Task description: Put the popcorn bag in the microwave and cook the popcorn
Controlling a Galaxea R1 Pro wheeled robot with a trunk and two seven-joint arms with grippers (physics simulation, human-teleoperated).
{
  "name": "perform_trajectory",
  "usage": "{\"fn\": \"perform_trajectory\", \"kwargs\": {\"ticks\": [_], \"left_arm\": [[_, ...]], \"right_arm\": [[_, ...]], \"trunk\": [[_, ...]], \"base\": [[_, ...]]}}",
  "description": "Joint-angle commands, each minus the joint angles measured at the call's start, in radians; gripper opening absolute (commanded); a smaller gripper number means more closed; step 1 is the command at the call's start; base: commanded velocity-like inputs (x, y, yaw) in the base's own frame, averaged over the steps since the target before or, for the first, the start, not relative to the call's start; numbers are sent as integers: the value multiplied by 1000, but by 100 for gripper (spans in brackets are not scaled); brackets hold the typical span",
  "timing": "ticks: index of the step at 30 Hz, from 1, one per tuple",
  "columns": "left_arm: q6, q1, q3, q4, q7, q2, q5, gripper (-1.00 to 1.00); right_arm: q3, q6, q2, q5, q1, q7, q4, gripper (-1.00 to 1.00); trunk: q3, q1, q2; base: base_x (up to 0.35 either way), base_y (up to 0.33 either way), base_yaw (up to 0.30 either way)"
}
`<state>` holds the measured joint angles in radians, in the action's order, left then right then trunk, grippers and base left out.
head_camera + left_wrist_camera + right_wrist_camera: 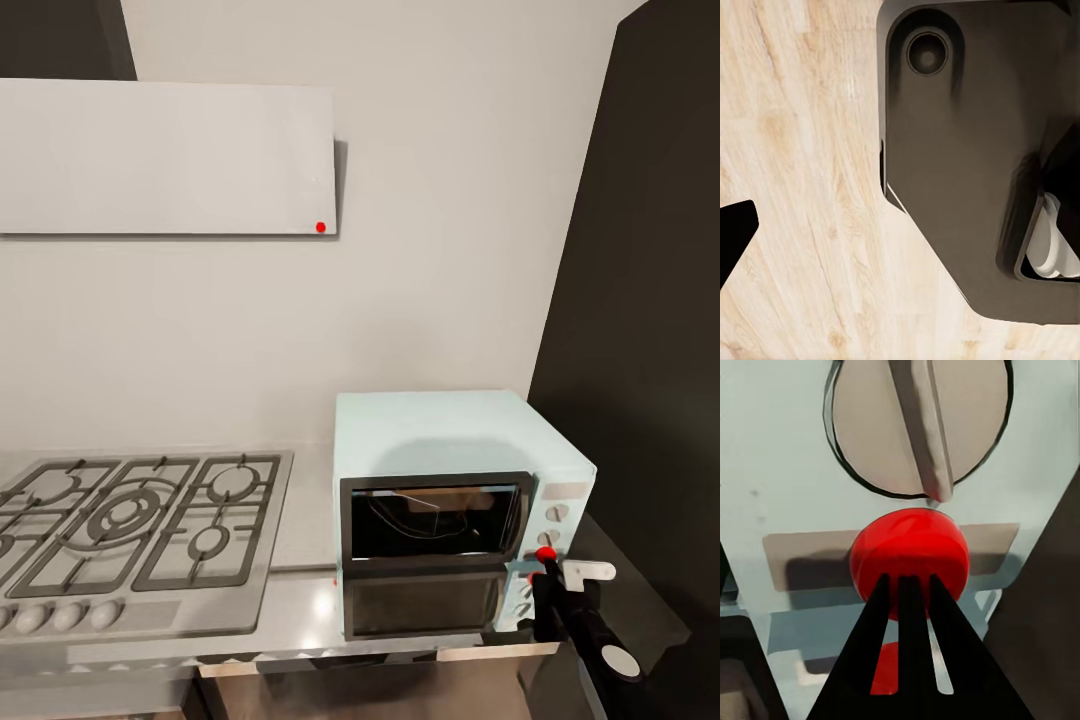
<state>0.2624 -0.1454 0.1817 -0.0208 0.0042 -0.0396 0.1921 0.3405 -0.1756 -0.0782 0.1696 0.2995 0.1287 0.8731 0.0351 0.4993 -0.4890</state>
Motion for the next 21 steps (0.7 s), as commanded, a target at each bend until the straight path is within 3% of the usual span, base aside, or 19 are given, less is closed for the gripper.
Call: {"fn": "perform_trajectory", "kwargs": {"ticks": [1, 21], "left_arm": [[6, 0, 8, -2, 0, 0, 10, 100], [6, 0, 8, -2, 0, 0, 10, 100]], "right_arm": [[5, -4, 1, 10, 1, 6, 0, -100], [5, -4, 1, 10, 1, 6, 0, -100]], "trunk": [[2, 0, -2], [2, 0, -2]], "base": [[0, 0, 0], [38, 0, 0]]}}
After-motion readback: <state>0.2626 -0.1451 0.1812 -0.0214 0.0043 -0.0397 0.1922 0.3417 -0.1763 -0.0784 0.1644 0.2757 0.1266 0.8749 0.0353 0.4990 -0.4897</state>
